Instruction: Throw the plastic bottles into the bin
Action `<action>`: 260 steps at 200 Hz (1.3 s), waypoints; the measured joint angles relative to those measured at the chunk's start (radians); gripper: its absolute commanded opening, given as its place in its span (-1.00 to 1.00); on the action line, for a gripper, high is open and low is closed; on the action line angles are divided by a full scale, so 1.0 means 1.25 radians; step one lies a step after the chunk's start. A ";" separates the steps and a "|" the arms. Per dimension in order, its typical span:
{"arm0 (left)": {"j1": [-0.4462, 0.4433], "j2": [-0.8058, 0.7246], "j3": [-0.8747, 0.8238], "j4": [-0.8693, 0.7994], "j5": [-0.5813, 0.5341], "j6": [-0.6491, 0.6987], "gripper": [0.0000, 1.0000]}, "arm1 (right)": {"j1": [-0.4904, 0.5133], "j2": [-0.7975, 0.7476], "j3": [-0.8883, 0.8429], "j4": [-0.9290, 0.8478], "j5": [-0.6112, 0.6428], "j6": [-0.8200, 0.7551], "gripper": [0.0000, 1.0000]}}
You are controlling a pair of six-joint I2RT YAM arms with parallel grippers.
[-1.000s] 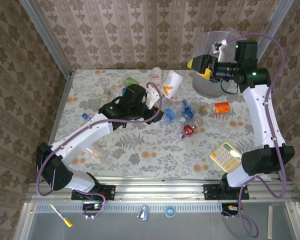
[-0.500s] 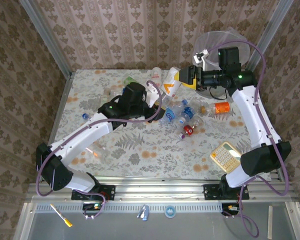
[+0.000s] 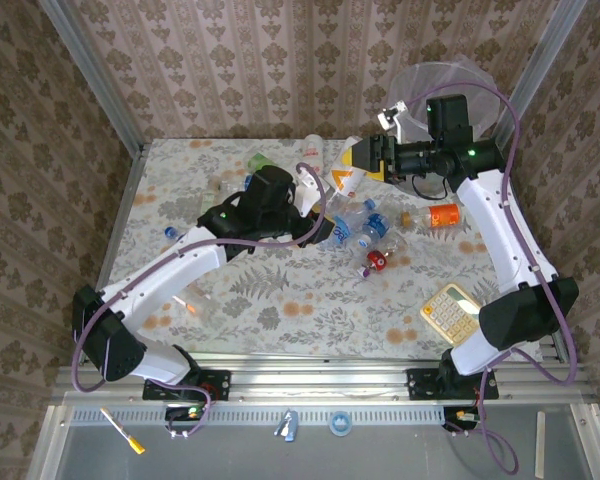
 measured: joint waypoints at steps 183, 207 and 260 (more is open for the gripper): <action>-0.004 0.005 0.000 0.004 0.044 -0.007 0.51 | 0.002 0.000 -0.010 0.050 0.034 0.003 0.10; -0.003 0.005 0.000 0.004 0.043 -0.013 0.80 | 0.001 0.000 -0.010 0.049 0.049 0.003 0.00; 0.007 0.005 -0.005 0.012 0.042 -0.023 0.99 | -0.009 0.000 -0.010 0.047 0.077 0.002 -0.06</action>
